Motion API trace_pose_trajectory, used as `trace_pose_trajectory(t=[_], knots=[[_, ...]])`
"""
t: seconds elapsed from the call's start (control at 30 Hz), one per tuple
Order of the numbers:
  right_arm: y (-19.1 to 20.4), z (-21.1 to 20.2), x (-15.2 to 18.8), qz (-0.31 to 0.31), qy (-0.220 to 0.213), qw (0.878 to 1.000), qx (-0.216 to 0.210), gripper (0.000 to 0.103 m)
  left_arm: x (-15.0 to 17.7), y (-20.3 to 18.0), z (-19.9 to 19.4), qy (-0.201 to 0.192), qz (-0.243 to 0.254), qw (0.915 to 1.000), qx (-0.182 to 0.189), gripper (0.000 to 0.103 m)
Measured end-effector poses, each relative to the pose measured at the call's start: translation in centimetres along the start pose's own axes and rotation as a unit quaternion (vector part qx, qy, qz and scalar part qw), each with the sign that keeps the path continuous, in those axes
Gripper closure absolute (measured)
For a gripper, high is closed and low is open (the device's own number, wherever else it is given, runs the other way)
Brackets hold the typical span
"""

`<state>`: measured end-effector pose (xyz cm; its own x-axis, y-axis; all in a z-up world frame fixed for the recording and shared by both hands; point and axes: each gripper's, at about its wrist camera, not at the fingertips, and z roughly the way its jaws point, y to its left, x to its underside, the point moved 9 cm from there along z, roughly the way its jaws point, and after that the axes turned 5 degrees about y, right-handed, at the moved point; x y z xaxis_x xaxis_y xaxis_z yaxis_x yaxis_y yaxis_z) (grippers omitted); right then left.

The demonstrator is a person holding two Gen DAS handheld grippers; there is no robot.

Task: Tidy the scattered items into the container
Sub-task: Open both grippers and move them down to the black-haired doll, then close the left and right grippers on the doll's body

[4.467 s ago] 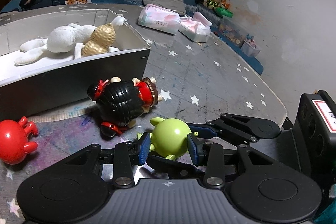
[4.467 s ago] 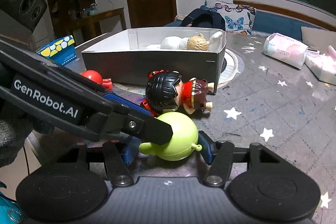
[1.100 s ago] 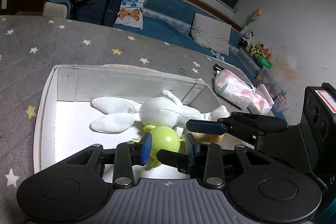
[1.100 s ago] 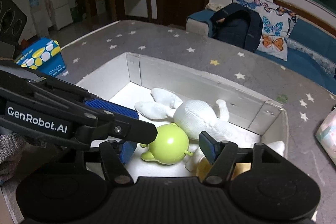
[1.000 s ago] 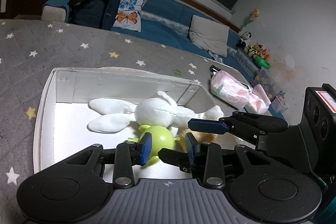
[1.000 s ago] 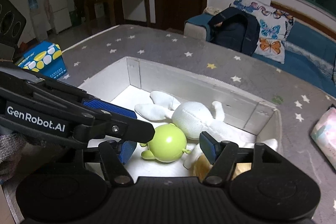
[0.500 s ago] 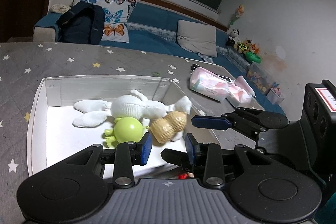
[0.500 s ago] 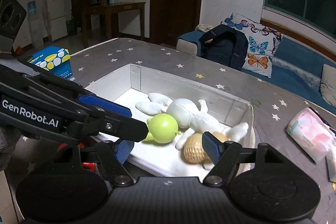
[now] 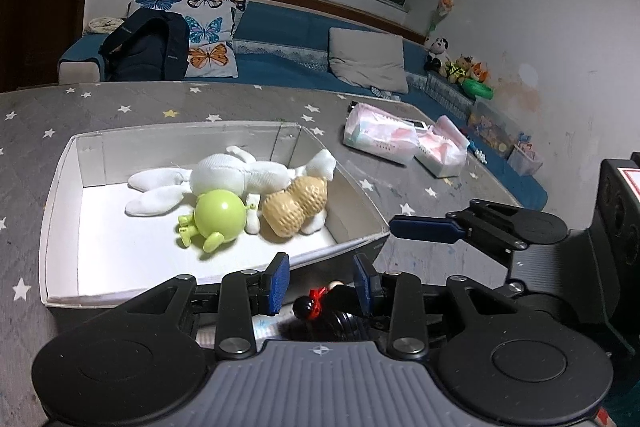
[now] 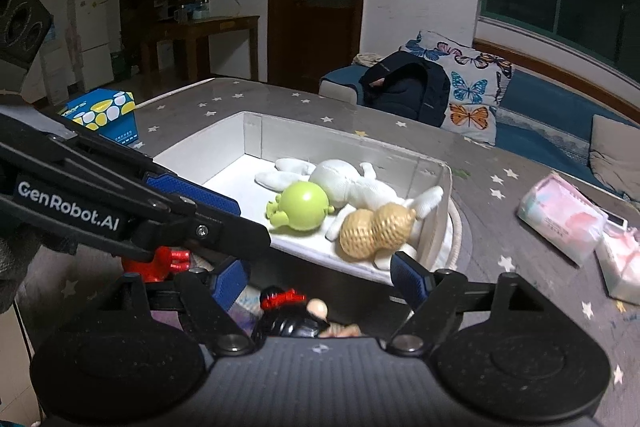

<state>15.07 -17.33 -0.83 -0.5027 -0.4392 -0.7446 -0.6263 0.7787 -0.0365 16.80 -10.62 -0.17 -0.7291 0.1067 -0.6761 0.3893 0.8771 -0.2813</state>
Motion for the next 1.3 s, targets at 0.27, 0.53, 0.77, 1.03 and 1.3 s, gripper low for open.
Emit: trace_pose_trajectory(t=[0.27, 0.53, 0.77, 1.03, 1.3], knots=[[-0.1, -0.4, 2.2, 0.012, 0.007, 1.000, 0.008, 0.024, 1.1, -0.6, 0.4, 0.012, 0.012, 0.9998, -0.014, 0.066], [-0.5, -0.5, 3.7, 0.033, 0.013, 0.999, 0.007, 0.024, 1.8, -0.9, 1.1, 0.025, 0.012, 0.9995, -0.012, 0.066], [-0.2, 0.1, 4.7, 0.039, 0.021, 0.999, 0.004, 0.024, 2.2, -0.9, 1.4, 0.031, 0.015, 0.9993, -0.016, 0.066], [-0.1, 0.9, 5.5, 0.047, 0.028, 0.998, 0.003, 0.024, 2.6, -0.7, 1.9, 0.038, 0.012, 0.9991, -0.017, 0.066], [-0.1, 1.5, 6.0, 0.055, 0.032, 0.998, 0.001, 0.024, 2.8, -0.6, 2.2, 0.044, 0.009, 0.9989, -0.015, 0.066]])
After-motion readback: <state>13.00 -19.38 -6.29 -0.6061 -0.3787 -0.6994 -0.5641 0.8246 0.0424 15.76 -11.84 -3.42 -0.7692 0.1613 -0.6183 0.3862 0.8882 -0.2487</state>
